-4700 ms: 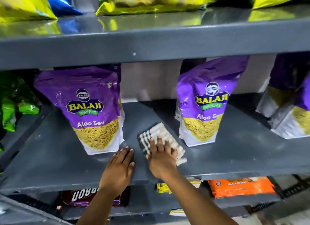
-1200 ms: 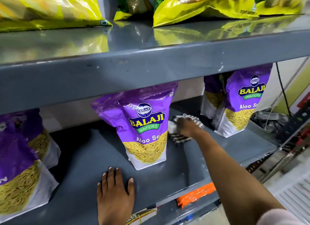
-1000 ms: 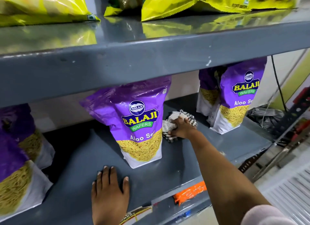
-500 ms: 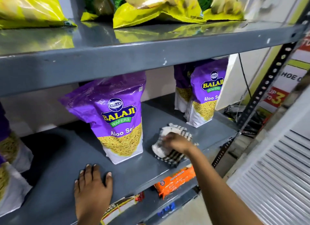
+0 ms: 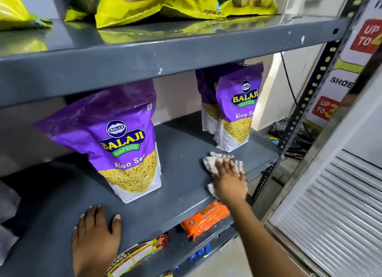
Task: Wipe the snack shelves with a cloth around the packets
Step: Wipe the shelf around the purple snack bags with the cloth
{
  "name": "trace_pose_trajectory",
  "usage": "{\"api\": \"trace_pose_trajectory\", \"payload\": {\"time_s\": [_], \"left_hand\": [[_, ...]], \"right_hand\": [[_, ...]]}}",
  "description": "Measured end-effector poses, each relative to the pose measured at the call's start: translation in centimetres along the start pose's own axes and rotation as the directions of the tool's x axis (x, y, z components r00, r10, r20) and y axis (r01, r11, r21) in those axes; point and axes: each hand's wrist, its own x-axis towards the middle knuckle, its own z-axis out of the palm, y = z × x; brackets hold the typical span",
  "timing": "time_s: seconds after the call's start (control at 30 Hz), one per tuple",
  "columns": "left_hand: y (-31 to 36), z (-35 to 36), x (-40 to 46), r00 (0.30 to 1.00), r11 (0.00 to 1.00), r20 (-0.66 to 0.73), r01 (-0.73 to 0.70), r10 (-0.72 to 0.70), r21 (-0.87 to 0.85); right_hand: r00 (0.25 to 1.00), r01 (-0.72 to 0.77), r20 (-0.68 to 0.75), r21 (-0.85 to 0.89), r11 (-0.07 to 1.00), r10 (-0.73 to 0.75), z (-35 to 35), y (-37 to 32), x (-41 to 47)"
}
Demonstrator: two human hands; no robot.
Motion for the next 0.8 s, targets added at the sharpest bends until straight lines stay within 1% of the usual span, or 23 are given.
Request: {"api": "trace_pose_trajectory", "payload": {"time_s": [0.03, 0.07, 0.1, 0.17, 0.2, 0.23, 0.27, 0.33, 0.37, 0.43, 0.47, 0.5, 0.53, 0.57, 0.6, 0.63, 0.7, 0.8], "left_hand": [[0.0, 0.0, 0.0, 1.000, 1.000, 0.003, -0.002, 0.002, 0.002], [-0.1, 0.1, 0.0, 1.000, 1.000, -0.001, 0.001, -0.001, 0.008], [-0.1, 0.2, 0.0, 1.000, 1.000, -0.010, 0.004, -0.004, 0.015], [-0.1, 0.3, 0.0, 1.000, 1.000, -0.018, 0.003, -0.002, 0.019], [-0.1, 0.4, 0.0, 1.000, 1.000, -0.014, 0.002, -0.002, 0.022], [0.0, 0.4, 0.0, 1.000, 1.000, -0.013, -0.001, 0.001, 0.023], [0.0, 0.3, 0.0, 1.000, 1.000, -0.016, -0.005, 0.006, 0.020], [0.1, 0.4, 0.0, 1.000, 1.000, -0.027, -0.011, 0.011, 0.018], [0.0, 0.5, 0.0, 1.000, 1.000, -0.029, -0.011, 0.012, 0.015], [-0.1, 0.6, 0.0, 1.000, 1.000, -0.016, -0.010, 0.010, 0.005], [-0.2, 0.7, 0.2, 1.000, 1.000, -0.010, -0.010, 0.010, 0.008], [-0.3, 0.8, 0.3, 1.000, 1.000, -0.008, -0.011, 0.011, 0.013], [-0.4, 0.9, 0.5, 1.000, 1.000, -0.009, -0.011, 0.012, 0.013], [-0.5, 1.0, 0.7, 1.000, 1.000, -0.009, -0.007, 0.007, 0.006], [-0.4, 0.9, 0.7, 1.000, 1.000, -0.010, 0.001, -0.001, -0.004], [-0.3, 0.9, 0.9, 1.000, 1.000, -0.011, 0.006, -0.006, -0.010], [-0.3, 0.9, 0.9, 1.000, 1.000, -0.010, -0.002, 0.001, -0.012], [-0.4, 0.7, 0.6, 1.000, 1.000, 0.002, 0.000, 0.000, -0.019]], "right_hand": [[0.999, -0.043, -0.029, 0.029, 0.999, 0.044, -0.6, 1.6, -0.4], [0.994, -0.098, -0.047, 0.097, 0.990, 0.103, -1.3, 3.0, -0.9], [0.980, -0.173, -0.060, 0.221, 0.960, 0.190, -2.2, 4.2, -1.5], [0.909, -0.315, -0.097, 0.481, 0.818, 0.406, -4.6, 5.4, -2.5], [0.864, -0.349, -0.119, 0.560, 0.751, 0.489, -5.7, 5.3, -2.8], [0.837, -0.358, -0.139, 0.592, 0.722, 0.530, -6.4, 4.7, -2.9], [0.840, -0.341, -0.153, 0.597, 0.726, 0.520, -7.0, 3.3, -2.8], [0.900, -0.241, -0.181, 0.550, 0.800, 0.396, -7.5, -0.9, -1.8], [0.929, -0.171, -0.205, 0.499, 0.850, 0.307, -7.3, -3.3, -0.9], [0.963, -0.024, -0.244, 0.353, 0.935, 0.116, -5.9, -7.7, 1.4], [0.977, 0.039, -0.215, 0.259, 0.965, 0.018, -4.8, -9.5, 2.6], [0.990, 0.076, -0.128, 0.155, 0.985, -0.056, -3.5, -10.8, 3.9], [0.996, 0.091, -0.014, 0.038, 0.995, -0.090, -2.1, -11.5, 5.1], [0.993, 0.090, 0.084, -0.074, 0.993, -0.084, -0.9, -11.7, 6.4], [0.989, 0.076, 0.139, -0.159, 0.984, -0.054, -0.1, -11.5, 7.4], [0.988, 0.059, 0.153, -0.205, 0.977, -0.028, 0.3, -11.2, 8.3], [0.989, 0.042, 0.146, -0.223, 0.974, -0.010, 0.0, -10.4, 9.5], [0.991, 0.046, 0.136, -0.203, 0.978, -0.018, -1.1, -9.0, 8.5]]}}
